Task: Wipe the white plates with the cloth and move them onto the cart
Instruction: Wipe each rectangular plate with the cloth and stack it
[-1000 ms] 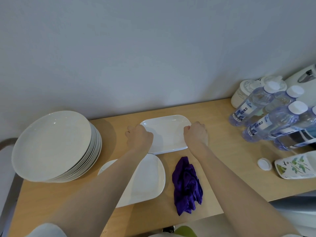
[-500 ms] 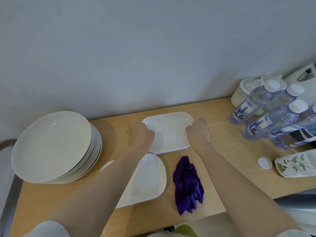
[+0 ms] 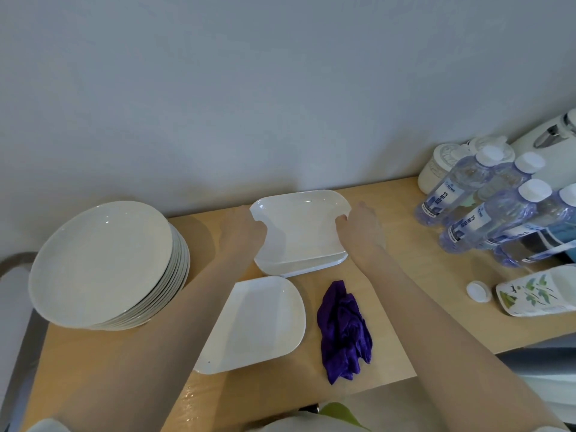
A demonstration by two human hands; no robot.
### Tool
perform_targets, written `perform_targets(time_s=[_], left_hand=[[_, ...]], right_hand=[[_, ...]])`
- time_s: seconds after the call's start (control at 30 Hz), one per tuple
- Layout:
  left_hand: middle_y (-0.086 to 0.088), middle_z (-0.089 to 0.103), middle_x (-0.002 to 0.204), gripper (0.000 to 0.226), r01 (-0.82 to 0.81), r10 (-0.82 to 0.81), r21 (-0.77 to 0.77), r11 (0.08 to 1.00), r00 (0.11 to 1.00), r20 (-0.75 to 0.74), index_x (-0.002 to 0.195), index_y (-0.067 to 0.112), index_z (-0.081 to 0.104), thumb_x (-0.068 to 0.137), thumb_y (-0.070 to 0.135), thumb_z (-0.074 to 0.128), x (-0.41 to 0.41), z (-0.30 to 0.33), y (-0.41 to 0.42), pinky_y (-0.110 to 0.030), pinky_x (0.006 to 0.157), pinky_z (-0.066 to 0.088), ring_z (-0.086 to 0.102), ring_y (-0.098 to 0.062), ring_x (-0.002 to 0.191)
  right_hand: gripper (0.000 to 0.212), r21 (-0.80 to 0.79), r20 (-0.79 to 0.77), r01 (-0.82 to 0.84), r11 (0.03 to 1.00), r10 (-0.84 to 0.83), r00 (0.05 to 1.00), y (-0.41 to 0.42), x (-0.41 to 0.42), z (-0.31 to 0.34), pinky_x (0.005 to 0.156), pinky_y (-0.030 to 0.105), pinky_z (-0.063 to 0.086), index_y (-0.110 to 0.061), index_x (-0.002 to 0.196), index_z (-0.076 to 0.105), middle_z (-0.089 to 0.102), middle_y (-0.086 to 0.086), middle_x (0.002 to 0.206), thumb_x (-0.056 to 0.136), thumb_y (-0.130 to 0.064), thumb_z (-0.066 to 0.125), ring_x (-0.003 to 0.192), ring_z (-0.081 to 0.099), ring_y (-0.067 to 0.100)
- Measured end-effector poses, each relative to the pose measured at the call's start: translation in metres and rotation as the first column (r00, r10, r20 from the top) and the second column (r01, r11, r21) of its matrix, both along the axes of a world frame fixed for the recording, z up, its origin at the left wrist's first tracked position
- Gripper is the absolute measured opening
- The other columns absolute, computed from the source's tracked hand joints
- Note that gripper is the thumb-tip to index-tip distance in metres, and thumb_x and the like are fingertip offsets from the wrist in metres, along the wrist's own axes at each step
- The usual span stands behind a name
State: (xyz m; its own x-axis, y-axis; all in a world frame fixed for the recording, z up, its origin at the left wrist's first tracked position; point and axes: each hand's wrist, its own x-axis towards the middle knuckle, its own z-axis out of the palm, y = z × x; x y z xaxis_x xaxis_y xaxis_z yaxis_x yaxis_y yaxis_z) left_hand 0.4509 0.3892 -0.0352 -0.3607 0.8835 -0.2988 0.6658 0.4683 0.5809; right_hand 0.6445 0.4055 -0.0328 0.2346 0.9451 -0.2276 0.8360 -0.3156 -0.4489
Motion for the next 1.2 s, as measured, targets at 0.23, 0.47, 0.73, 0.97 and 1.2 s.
perform_targets(time_s=[0.23,0.47,0.73,0.97,1.2], left_hand=[[-0.025,0.056,0.107,0.033,-0.094,0.087,0.159,0.983,0.995,0.053,0.113,0.000,0.057,0.083,0.000,0.044,-0.029,0.001,-0.056,-0.035,0.066,0.040,0.055,-0.038,0.093],[-0.021,0.052,0.108,0.036,-0.181,0.161,0.162,0.970,0.978,0.130,0.118,0.005,0.056,0.084,0.001,0.043,-0.053,-0.007,-0.131,-0.043,0.084,0.044,0.048,-0.035,0.101],[-0.006,0.062,0.099,0.031,-0.273,0.223,0.140,0.952,0.929,0.296,0.100,0.014,0.063,0.084,-0.006,0.045,-0.078,-0.025,-0.178,-0.033,0.069,0.044,0.056,-0.024,0.095],[0.018,0.057,0.079,0.044,-0.314,0.242,0.141,0.939,0.893,0.378,0.076,0.035,0.054,0.083,-0.007,0.045,-0.078,-0.027,-0.189,-0.021,0.063,0.042,0.053,-0.002,0.076],[0.021,0.058,0.090,0.040,-0.291,0.226,0.099,0.952,0.881,0.417,0.106,0.025,0.059,0.086,-0.006,0.045,-0.077,-0.034,-0.192,-0.017,0.061,0.039,0.055,0.001,0.085]], right_hand=[[0.032,0.076,0.005,-0.123,0.989,0.123,0.992,-0.038,-0.029,-0.001,0.087,0.034,0.035,0.001,0.122,0.045,0.048,0.017,0.120,0.096,-0.017,0.040,0.106,0.047,0.031],[0.046,0.136,0.126,-0.233,0.963,0.216,0.968,-0.105,-0.063,-0.009,0.092,0.034,0.029,-0.001,0.137,0.036,0.049,0.014,0.116,0.094,-0.017,0.043,0.104,0.044,0.030],[0.048,0.014,0.123,-0.289,0.957,0.285,0.951,-0.162,-0.076,-0.031,0.097,0.027,0.031,-0.012,0.142,0.027,0.044,0.005,0.125,0.097,-0.023,0.037,0.108,0.039,0.019],[0.055,-0.036,0.191,-0.312,0.949,0.313,0.930,-0.180,-0.081,-0.038,0.101,0.029,0.032,-0.010,0.148,0.017,0.039,0.005,0.137,0.098,-0.025,0.035,0.115,0.038,0.022],[0.055,-0.074,0.195,-0.286,0.955,0.295,0.935,-0.180,-0.085,-0.039,0.102,0.028,0.032,-0.012,0.148,0.016,0.038,0.004,0.140,0.098,-0.025,0.035,0.120,0.038,0.022]])
